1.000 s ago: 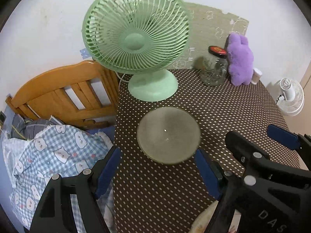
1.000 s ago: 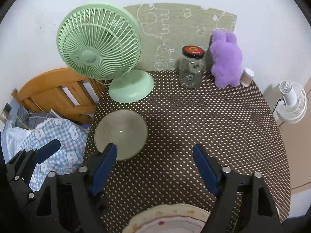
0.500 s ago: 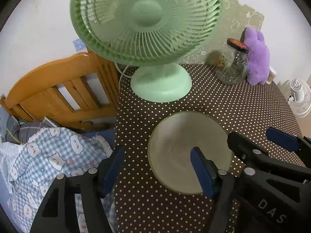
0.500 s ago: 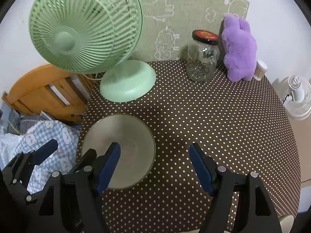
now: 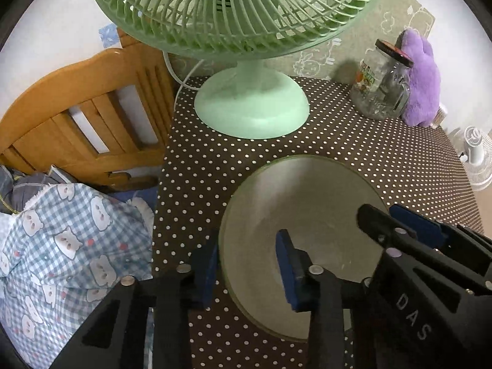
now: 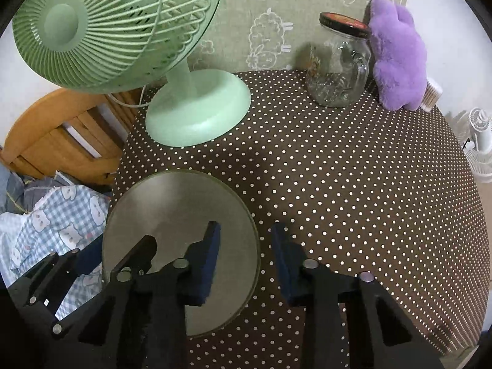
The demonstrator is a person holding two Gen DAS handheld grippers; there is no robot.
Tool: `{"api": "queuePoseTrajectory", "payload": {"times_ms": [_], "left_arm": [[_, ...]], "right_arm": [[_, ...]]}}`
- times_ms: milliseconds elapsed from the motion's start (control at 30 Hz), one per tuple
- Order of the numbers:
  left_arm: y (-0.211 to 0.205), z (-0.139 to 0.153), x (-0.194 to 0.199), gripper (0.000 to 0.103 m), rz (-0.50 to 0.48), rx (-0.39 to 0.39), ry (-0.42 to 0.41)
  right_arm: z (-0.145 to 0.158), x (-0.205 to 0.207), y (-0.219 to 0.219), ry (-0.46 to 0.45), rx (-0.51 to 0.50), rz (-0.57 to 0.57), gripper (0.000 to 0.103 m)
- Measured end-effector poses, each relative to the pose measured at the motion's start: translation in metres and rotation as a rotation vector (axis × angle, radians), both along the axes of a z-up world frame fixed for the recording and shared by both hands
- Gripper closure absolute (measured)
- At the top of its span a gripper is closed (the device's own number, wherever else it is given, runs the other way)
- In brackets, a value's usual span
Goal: Organize plates and bowls
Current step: 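Grasp the rim of the grey bowl with the left gripper, then carry the grey bowl back toward the first bowl by the plates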
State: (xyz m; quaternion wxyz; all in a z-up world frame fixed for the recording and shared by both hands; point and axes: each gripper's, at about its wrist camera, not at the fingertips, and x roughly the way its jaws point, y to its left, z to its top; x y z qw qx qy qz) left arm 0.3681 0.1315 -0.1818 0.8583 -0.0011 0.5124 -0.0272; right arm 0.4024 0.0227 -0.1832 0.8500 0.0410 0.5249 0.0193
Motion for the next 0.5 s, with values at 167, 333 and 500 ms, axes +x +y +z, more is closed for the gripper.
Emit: {"api": "queuePoseTrajectory", "payload": {"times_ms": [167,333,500], "left_arm": [[-0.0002,-0.0016,-0.0010,0.078,0.009,0.030,-0.028],[-0.0012,-0.0041,0.0016,0.079,0.000,0.060,-0.027],[-0.0040,-0.0044,0.0009,0.079,-0.001,0.079,-0.039]], "right_arm": [[-0.0032,0.0029,0.0018,0.002,-0.008,0.004,0.080],[-0.0063,0.0049,0.0020,0.005,-0.021,0.006,0.082],[-0.0079,0.0047,0.0033,-0.002,-0.041,0.007,0.082]]}}
